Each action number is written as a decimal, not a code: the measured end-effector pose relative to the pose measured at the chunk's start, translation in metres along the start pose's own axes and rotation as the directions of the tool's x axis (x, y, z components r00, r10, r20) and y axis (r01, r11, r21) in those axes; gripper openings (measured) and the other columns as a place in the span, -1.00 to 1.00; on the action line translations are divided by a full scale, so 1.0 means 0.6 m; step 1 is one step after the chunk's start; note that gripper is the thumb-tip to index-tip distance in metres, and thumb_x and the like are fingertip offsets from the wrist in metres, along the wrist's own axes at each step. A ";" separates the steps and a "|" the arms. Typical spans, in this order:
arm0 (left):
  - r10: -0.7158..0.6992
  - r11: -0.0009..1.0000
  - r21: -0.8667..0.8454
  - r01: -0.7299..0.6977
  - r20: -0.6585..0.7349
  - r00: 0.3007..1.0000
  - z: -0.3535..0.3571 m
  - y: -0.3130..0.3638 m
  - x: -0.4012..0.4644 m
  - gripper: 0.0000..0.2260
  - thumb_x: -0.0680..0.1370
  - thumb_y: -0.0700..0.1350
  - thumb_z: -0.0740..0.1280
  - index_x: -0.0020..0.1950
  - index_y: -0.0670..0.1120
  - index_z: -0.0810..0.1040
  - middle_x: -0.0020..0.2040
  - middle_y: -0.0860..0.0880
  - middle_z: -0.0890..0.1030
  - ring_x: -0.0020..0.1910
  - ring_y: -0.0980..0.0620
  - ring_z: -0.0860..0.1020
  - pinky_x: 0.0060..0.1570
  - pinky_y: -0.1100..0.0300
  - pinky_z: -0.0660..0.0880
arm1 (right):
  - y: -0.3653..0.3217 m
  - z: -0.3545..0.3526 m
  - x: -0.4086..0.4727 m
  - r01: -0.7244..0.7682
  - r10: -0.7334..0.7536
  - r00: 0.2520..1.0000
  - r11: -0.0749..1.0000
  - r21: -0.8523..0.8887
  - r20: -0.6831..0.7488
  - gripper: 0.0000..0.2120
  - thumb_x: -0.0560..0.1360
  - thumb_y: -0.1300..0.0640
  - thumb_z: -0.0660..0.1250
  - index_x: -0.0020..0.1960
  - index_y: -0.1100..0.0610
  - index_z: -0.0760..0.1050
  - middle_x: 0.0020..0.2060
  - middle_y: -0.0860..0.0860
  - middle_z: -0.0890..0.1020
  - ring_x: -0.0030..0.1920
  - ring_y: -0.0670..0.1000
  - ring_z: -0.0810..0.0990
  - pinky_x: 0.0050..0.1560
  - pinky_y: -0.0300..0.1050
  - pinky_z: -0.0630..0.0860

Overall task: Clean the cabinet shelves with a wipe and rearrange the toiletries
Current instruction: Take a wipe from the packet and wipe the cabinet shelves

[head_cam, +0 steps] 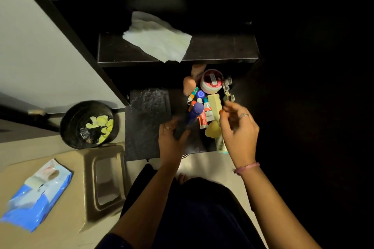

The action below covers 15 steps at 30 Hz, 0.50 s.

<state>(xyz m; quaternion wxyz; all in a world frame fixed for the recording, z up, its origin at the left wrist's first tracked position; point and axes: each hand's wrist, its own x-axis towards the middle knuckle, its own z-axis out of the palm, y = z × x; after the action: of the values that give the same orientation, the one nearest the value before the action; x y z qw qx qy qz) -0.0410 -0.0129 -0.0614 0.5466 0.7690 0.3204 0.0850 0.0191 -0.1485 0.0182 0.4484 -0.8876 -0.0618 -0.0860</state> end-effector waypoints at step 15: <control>-0.186 0.979 -0.123 0.165 -0.183 0.966 -0.123 -0.039 -0.072 -0.72 0.49 -0.13 0.38 0.18 -0.07 0.48 0.13 -0.04 0.52 -0.01 0.17 0.52 -0.03 0.33 0.48 | -0.218 0.131 0.195 0.630 -0.402 0.693 0.741 -0.232 0.598 -0.44 0.57 -0.15 0.14 0.46 0.14 0.24 0.43 0.11 0.33 0.44 0.09 0.25 0.43 -0.06 0.16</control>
<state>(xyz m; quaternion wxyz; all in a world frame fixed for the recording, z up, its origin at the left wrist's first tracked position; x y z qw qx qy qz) -0.1195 0.0241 -0.0441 0.5587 0.6953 0.4337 0.1276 0.1164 -0.0042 0.0996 0.1690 -0.8955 -0.4115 0.0159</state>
